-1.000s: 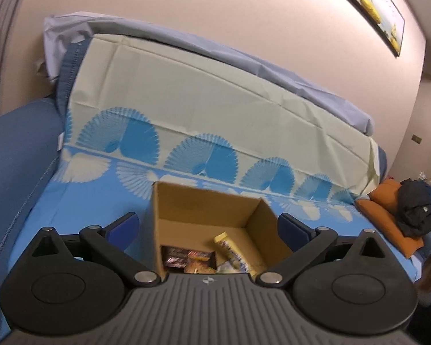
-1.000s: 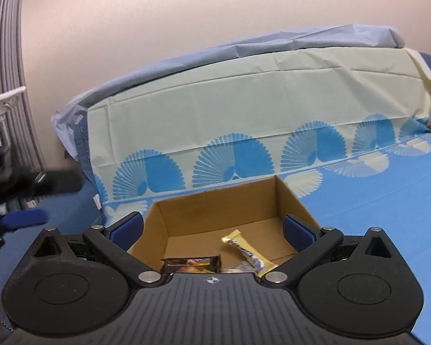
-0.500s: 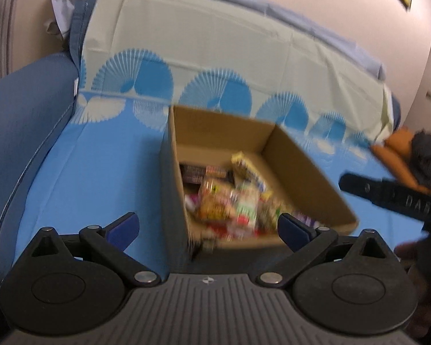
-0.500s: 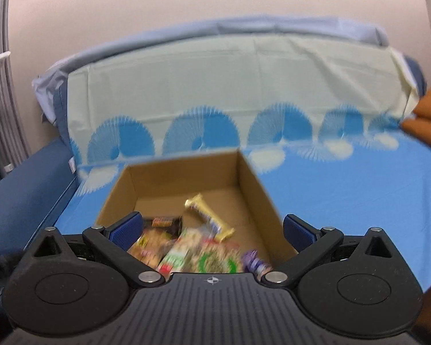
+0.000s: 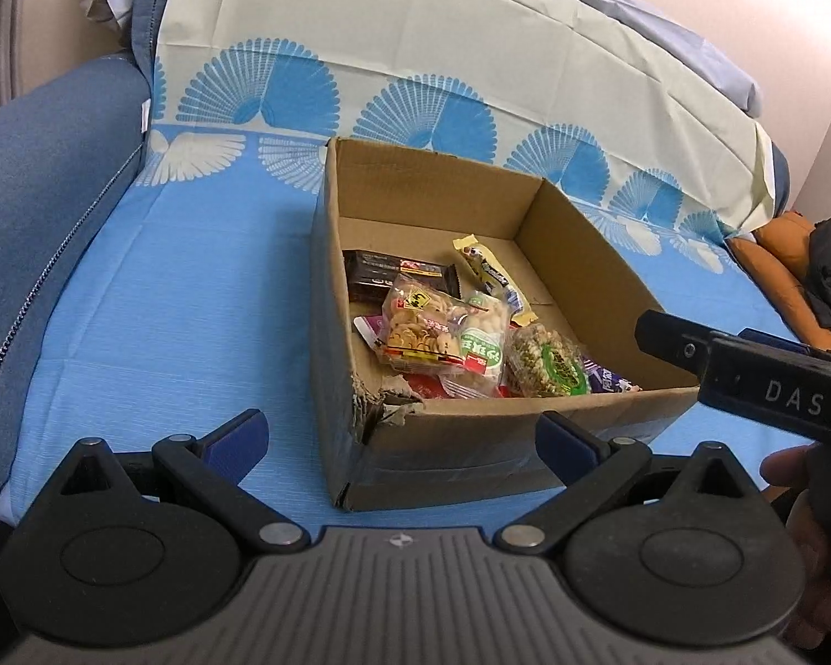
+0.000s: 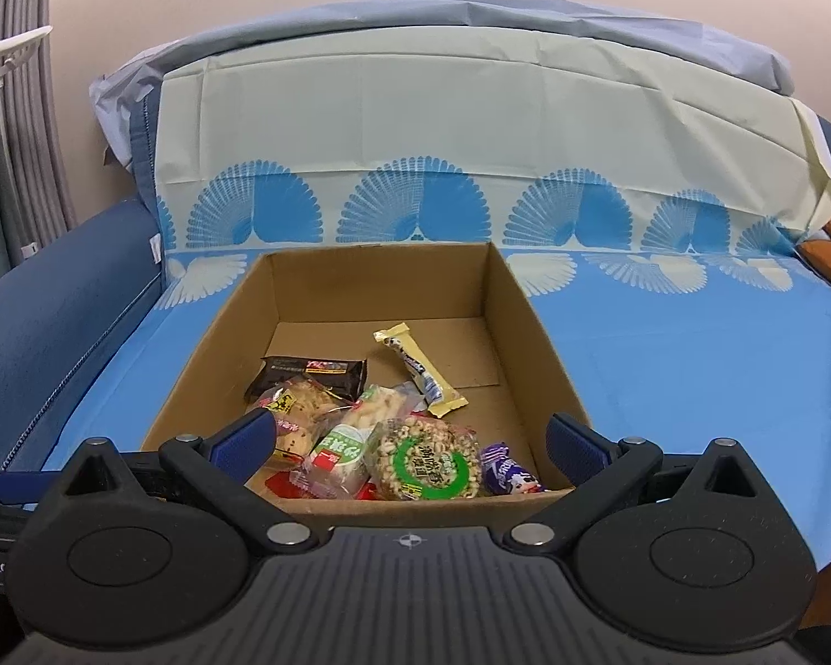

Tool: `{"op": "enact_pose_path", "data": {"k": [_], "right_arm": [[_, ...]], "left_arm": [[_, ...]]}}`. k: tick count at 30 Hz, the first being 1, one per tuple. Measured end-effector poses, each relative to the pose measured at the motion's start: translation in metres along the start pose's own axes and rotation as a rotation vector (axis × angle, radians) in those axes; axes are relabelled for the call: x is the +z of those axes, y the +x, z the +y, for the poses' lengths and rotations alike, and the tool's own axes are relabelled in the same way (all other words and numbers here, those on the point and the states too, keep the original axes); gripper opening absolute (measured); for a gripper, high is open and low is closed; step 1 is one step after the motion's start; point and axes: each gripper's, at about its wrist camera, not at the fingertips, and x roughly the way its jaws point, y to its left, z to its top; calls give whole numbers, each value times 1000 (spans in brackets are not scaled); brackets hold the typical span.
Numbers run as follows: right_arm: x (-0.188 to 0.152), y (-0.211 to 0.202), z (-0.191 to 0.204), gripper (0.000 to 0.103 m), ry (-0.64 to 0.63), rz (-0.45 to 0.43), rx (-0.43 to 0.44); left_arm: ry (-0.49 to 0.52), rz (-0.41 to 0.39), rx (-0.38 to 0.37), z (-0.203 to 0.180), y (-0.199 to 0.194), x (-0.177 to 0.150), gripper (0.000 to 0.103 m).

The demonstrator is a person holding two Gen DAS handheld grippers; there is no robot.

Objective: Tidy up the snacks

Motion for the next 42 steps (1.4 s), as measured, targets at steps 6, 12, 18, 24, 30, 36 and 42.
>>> {"op": "enact_pose_path", "data": {"k": [6, 12, 18, 24, 30, 36, 42], "right_arm": [[-1, 1, 5, 102, -34, 0, -1], [-1, 1, 4, 102, -31, 0, -2], [-2, 1, 4, 102, -34, 1, -2], [-2, 1, 5, 102, -36, 1, -3], [-2, 1, 5, 102, -39, 3, -3], [-2, 1, 6, 102, -38, 3, -3], [-2, 1, 6, 102, -40, 5, -4]], "left_arm": [[4, 1, 1, -1, 1, 0, 102], [8, -1, 0, -4, 1, -1, 102], [13, -4, -2, -5, 0, -1, 102], [22, -7, -5, -5, 0, -2, 102], [22, -7, -4, -6, 0, -2, 102], [23, -4, -3, -7, 0, -2, 102], [27, 0, -7, -6, 1, -3, 102]]}}
